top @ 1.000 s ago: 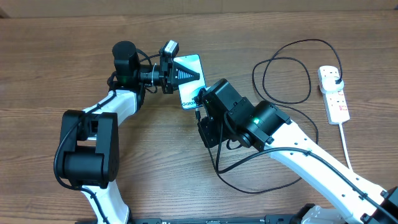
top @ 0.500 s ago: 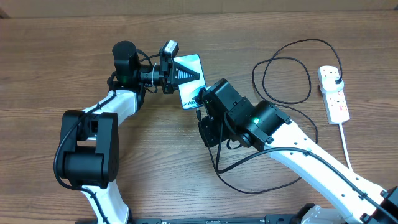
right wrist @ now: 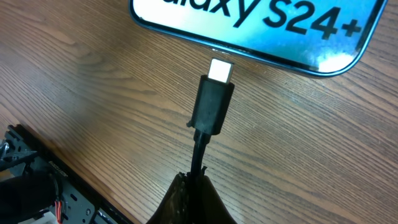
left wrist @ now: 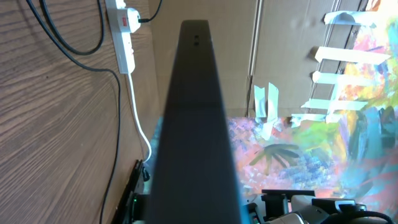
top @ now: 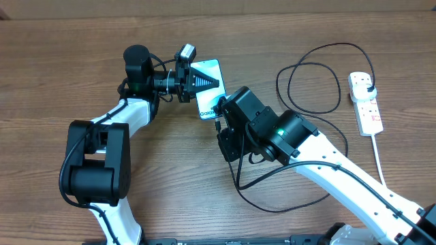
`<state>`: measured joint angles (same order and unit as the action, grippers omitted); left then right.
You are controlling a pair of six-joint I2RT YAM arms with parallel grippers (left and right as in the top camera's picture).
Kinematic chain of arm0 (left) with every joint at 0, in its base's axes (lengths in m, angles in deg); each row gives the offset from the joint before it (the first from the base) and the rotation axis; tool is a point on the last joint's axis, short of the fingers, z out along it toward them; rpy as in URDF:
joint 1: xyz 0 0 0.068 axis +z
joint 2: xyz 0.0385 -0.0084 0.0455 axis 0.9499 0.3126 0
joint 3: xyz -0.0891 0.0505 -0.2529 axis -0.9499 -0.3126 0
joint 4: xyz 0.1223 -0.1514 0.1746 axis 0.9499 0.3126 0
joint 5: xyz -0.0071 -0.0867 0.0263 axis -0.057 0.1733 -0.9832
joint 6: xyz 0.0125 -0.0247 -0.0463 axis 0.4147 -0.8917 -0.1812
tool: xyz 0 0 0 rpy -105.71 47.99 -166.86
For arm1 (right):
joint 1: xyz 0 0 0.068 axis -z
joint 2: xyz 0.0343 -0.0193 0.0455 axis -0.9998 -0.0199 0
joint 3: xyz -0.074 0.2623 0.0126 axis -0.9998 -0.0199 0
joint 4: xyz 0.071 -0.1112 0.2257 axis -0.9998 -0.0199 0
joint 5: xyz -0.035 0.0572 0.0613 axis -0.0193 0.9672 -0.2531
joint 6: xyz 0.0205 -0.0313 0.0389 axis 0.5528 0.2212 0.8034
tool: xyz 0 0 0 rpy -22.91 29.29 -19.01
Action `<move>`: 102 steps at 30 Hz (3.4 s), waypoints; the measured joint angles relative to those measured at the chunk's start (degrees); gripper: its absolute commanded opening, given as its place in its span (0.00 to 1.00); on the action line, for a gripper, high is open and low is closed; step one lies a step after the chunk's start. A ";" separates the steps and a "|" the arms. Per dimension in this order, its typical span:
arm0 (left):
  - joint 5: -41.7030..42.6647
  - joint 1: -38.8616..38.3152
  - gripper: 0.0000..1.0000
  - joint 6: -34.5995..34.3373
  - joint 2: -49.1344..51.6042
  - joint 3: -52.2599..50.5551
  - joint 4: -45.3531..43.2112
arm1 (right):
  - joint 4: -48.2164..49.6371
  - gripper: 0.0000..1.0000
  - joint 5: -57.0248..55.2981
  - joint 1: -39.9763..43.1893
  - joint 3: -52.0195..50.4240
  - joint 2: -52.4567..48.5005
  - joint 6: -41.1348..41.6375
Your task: Plug charger to phone and switch on socket
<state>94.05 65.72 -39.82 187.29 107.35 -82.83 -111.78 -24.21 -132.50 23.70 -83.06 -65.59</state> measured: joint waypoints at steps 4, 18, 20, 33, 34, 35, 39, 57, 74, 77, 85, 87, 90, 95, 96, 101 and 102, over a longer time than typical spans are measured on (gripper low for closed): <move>0.00 -0.61 0.04 0.07 0.00 0.00 0.00 | -0.02 0.04 -0.02 0.00 0.00 0.00 0.02; -0.07 -1.16 0.04 4.44 0.00 0.07 -0.04 | 1.11 0.04 -1.16 -0.07 -0.07 0.00 -0.04; 0.02 -1.36 0.04 5.95 0.00 0.17 -0.13 | 2.60 0.04 -2.05 -0.24 -0.37 -0.04 -0.02; 0.20 -2.23 0.04 7.41 0.00 0.50 -0.15 | 4.94 0.21 -4.57 -0.33 -0.55 -0.13 0.15; 0.20 -2.23 0.04 7.41 0.00 0.50 -0.17 | 4.87 0.21 -4.57 -0.33 -0.55 -0.24 0.20; 0.20 -2.23 0.04 7.39 0.00 0.50 -0.15 | 4.79 0.21 -4.57 -0.33 -0.55 -0.48 0.20; 0.24 -2.58 0.04 7.32 0.00 0.50 -0.15 | 4.74 0.07 -4.63 -0.31 -0.55 -2.93 0.39; -0.13 -2.05 0.04 8.74 0.17 1.40 -0.42 | 7.96 0.07 -5.88 0.04 -0.55 -4.81 0.92; -7.85 -10.73 0.04 12.22 0.17 1.38 -7.91 | -14.29 0.92 -12.70 1.42 21.11 2.69 0.09; -13.05 -13.51 0.04 17.07 0.17 2.49 4.68 | -20.22 0.99 -19.43 3.48 22.62 10.12 0.48; -39.26 -15.93 0.04 45.86 0.39 11.61 63.21 | -25.62 1.00 -29.86 6.71 22.75 20.09 6.64; -43.87 -15.56 0.04 52.81 0.44 13.07 69.55 | -24.15 1.00 -30.75 7.02 22.71 20.72 8.07; -47.56 -14.40 0.04 60.59 0.44 14.23 74.29 | -21.40 1.00 -31.17 7.19 22.71 20.28 9.25; -43.34 -9.22 0.10 71.34 1.77 14.47 76.98 | -18.08 1.00 -31.54 7.23 22.67 15.80 15.37; -41.99 -8.22 0.12 72.57 2.43 14.49 77.02 | -18.12 1.00 -31.54 7.23 22.62 14.71 17.14; -39.19 -4.79 0.14 75.56 5.86 14.64 77.05 | -18.14 1.00 -31.54 7.28 22.40 9.94 24.33; -38.99 -4.68 0.14 75.97 6.58 14.64 77.05 | -18.14 1.00 -31.54 7.30 22.34 9.38 25.29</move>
<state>55.06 61.04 36.16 193.86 122.00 -5.78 -129.92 -55.75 -125.19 46.04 -73.68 -40.30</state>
